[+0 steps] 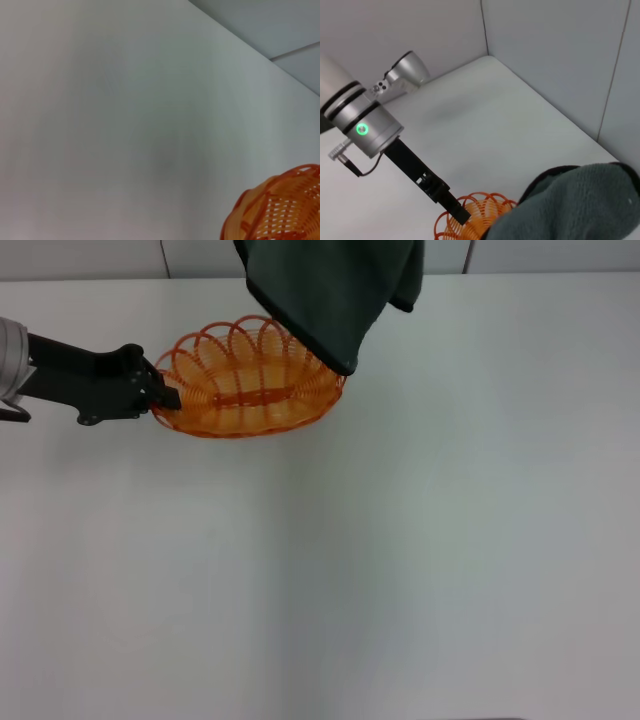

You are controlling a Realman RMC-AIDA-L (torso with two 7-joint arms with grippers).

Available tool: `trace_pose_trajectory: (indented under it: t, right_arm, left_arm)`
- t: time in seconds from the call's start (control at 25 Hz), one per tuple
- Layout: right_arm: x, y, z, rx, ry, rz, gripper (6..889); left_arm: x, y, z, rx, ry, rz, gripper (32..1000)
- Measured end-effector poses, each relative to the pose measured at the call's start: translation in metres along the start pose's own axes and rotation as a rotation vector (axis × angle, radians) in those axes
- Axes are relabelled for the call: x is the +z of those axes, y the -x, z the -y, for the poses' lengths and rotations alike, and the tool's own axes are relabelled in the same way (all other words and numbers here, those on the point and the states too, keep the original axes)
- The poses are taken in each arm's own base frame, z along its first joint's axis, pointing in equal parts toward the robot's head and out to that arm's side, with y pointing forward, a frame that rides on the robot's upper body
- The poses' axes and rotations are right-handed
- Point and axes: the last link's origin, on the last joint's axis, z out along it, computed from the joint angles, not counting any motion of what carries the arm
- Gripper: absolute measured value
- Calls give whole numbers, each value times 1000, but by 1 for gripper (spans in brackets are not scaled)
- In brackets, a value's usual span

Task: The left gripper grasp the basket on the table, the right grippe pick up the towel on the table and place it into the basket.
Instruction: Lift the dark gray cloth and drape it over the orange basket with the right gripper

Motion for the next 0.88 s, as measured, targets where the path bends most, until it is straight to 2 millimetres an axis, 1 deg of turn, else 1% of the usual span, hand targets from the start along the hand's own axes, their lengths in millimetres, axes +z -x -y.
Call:
trace_pose_trajectory:
  t: [0.16, 0.24, 0.4, 0.52, 0.88]
  right_arm:
    - [22, 1, -2, -26, 5, -25, 59]
    - [37, 2, -5, -41, 19, -35, 59]
    - [60, 5, -11, -77, 27, -64, 59]
    - [70, 4, -13, -96, 23, -78, 59]
    - [98, -2, -11, -133, -12, -101, 59]
  left_arm:
    - [0, 0, 0, 1, 1, 0, 89]
    - [0, 0, -1, 1, 1, 0, 89]
    - [1, -1, -2, 4, 2, 1, 89]
    - [2, -2, -5, 9, 5, 2, 89]
    - [3, -1, -7, 11, 9, 7, 89]
